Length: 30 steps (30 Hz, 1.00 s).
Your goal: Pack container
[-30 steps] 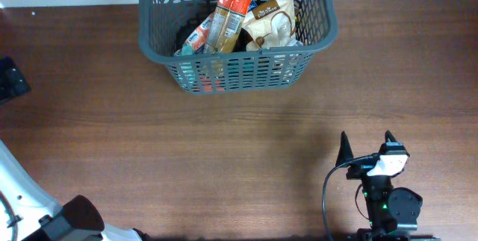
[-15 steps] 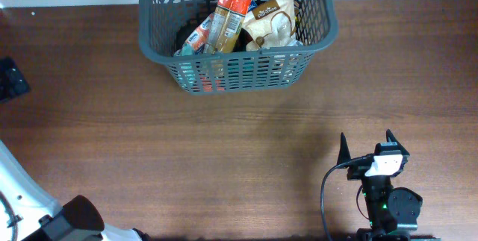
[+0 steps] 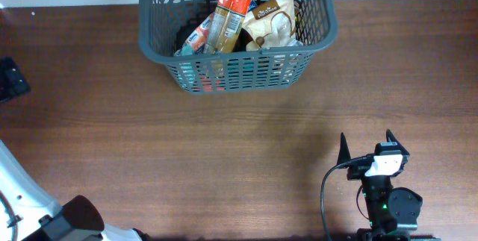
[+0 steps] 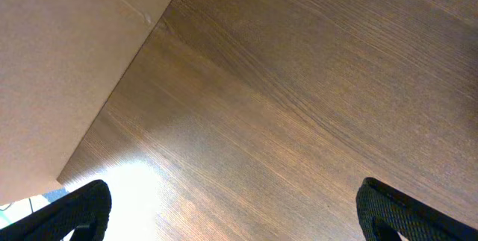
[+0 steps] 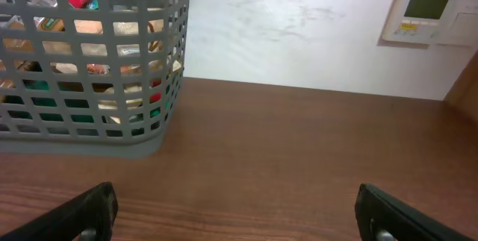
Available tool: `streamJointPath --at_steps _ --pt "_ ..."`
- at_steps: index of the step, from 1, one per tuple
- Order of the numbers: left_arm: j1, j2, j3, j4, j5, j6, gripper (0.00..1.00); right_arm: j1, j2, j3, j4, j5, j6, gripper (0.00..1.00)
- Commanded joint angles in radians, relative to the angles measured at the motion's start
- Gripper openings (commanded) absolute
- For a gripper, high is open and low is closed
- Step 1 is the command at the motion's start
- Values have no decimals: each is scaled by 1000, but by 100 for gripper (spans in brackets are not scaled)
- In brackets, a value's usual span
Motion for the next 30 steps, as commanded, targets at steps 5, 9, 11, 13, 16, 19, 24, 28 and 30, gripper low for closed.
streamJointPath --at_steps 5,9,11,13,16,19,24,28,30 --pt "4 -9 -4 2 10 -6 99 11 -10 -5 -7 -16 0 99" --pt "4 -9 -4 2 10 -6 99 11 -10 -5 -7 -16 0 99" --pt "2 -9 -4 2 10 -6 99 11 -10 -5 -7 -16 0 99" --pt "-3 -9 -4 2 10 -6 99 11 -10 -5 -7 -16 0 99" --pt "-3 -18 -4 10 -17 -5 99 11 -10 -5 -7 -16 0 99" --pt "-5 -48 -4 23 50 -18 99 11 -10 -5 -7 -16 0 99" --pt "-89 -139 -20 212 410 -53 99 11 -10 -5 -7 -16 0 99" --pt "-296 -251 -124 488 462 -59 99 11 -10 -5 -7 -16 0 99" --pt "-423 -312 -211 629 381 -59 99 11 -10 -5 -7 -16 0 99"
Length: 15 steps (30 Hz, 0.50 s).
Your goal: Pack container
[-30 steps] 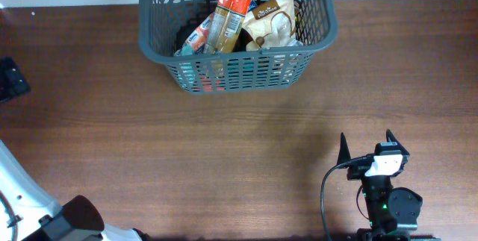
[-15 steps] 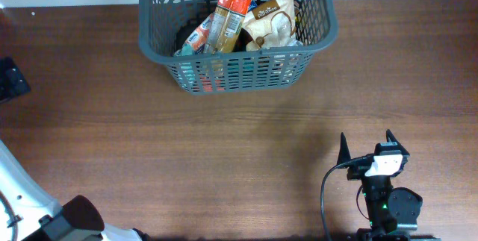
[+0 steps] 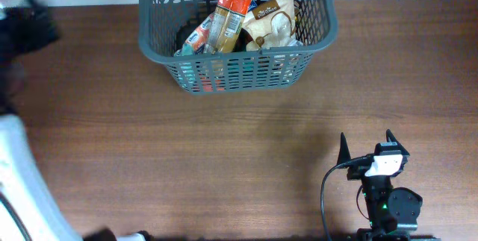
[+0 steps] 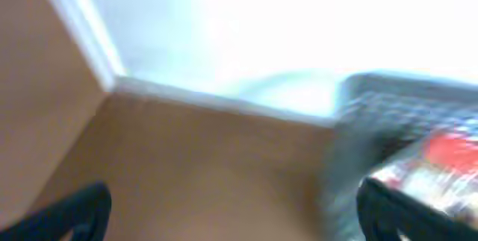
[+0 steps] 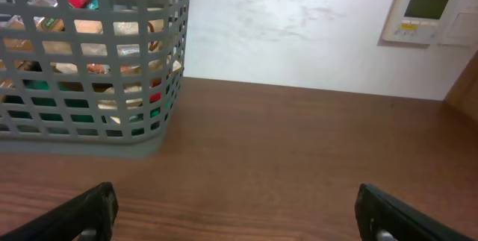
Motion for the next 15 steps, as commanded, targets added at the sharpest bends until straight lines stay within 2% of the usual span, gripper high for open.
streamJointPath --at_steps 1,4,7,11,15 --pt "-192 -120 -132 139 -26 -14 99 11 -10 -5 -6 -16 0 99" --pt "-350 -214 -309 311 -172 -14 99 11 -10 -5 -6 -16 0 99" --pt "-436 -321 -510 470 -218 -14 99 11 -10 -5 -6 -16 0 99" --pt "-459 -485 -816 674 -209 -14 99 11 -10 -5 -6 -16 0 99" --pt "-458 -678 -1091 780 -190 -22 99 11 -10 -5 -6 -16 0 99"
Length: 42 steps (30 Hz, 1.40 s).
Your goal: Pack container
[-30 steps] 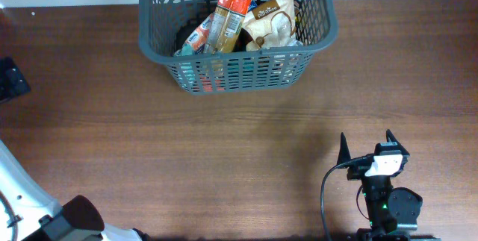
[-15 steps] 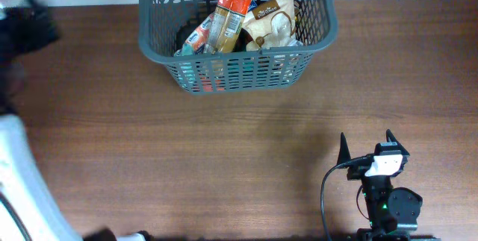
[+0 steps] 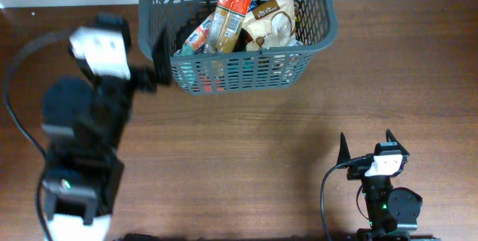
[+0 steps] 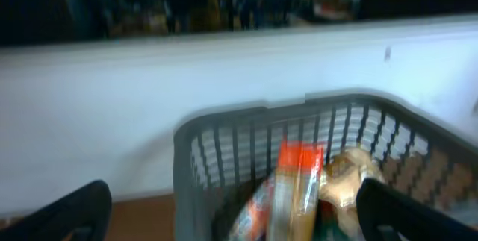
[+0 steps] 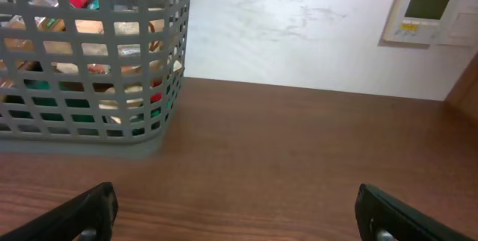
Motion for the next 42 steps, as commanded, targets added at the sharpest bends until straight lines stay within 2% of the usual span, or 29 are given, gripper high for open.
streamJointPath --at_steps 1,8,18,25,42 --pt "-4 -167 -196 59 -12 -10 99 9 -10 -5 -7 -15 0 99" --pt "26 -409 -470 71 -35 -6 99 9 -10 -5 -7 -15 0 99" --pt "130 -624 -743 121 -67 -6 99 9 -10 -5 -7 -15 0 99" --pt "142 -730 -903 273 -102 -6 99 9 -10 -5 -7 -15 0 99" --pt "159 -872 -1027 273 -141 -6 99 9 -10 -5 -7 -15 0 99"
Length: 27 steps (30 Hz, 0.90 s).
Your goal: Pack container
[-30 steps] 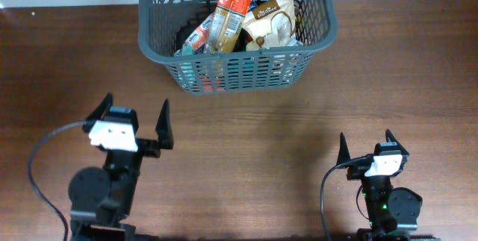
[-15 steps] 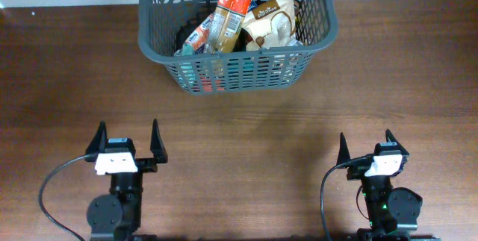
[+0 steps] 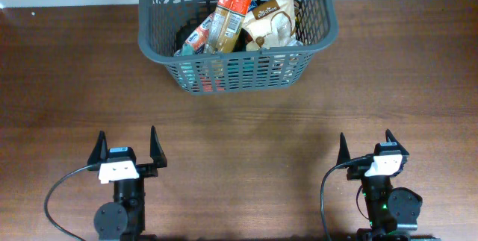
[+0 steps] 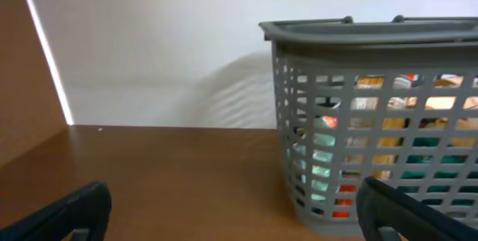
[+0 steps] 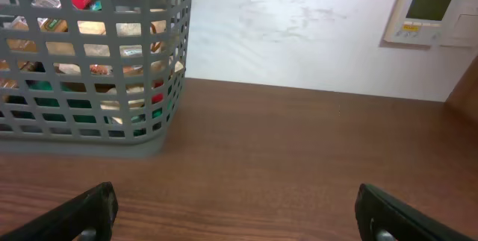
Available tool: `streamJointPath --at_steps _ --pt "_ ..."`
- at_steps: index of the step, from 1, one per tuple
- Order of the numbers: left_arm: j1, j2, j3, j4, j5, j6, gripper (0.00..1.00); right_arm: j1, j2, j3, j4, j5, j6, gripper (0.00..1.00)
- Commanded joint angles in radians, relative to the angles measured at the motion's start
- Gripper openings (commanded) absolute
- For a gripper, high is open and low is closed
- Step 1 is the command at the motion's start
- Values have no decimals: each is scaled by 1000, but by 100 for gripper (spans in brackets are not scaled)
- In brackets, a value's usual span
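Observation:
A grey mesh basket [image 3: 306, 56] stands at the table's far edge, holding snack packets: an orange-red one [image 3: 229, 13] and a tan bag [image 3: 272, 19] on top. The basket also shows in the left wrist view [image 4: 388, 121] and the right wrist view [image 5: 89, 62]. My left gripper [image 3: 126, 147] rests at the near left, open and empty, fingers pointing toward the basket. My right gripper [image 3: 365, 145] rests at the near right, open and empty too. Both stand well short of the basket.
Brown wooden table [image 3: 239, 136] runs between the grippers and the basket. A white wall [image 5: 299, 24] with a thermostat panel [image 5: 426, 10] stands behind the table. Cables [image 3: 326, 196] loop beside each arm's base.
My left arm was raised at the left, its gripper beside the basket's left wall. Now it sits folded at the near left edge, open. The right arm has not moved.
My left arm reached out past the table's left edge, its wrist camera looking down at bare wood. Then it was at the far left corner, then beside the basket. Now it rests at the near left. The right gripper and the basket's contents stayed the same throughout.

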Motion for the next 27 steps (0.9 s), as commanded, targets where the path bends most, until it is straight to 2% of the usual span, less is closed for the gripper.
streamJointPath --at_steps 1,9,16,22,27 --pt "16 -43 -41 -1 -22 -3 99 9 -8 -5 -7 -12 -1 99" --pt "20 -88 -74 -23 -22 -3 99 9 -8 -5 -7 -12 -1 99" --pt "20 -88 -92 -140 13 -3 99 9 -8 -5 -7 -12 -1 99" --pt "20 -88 -92 -148 100 -3 99 9 -8 -5 -7 -12 -1 99" --pt "20 -88 -92 -148 99 -3 99 9 -8 -5 -7 -12 -1 99"
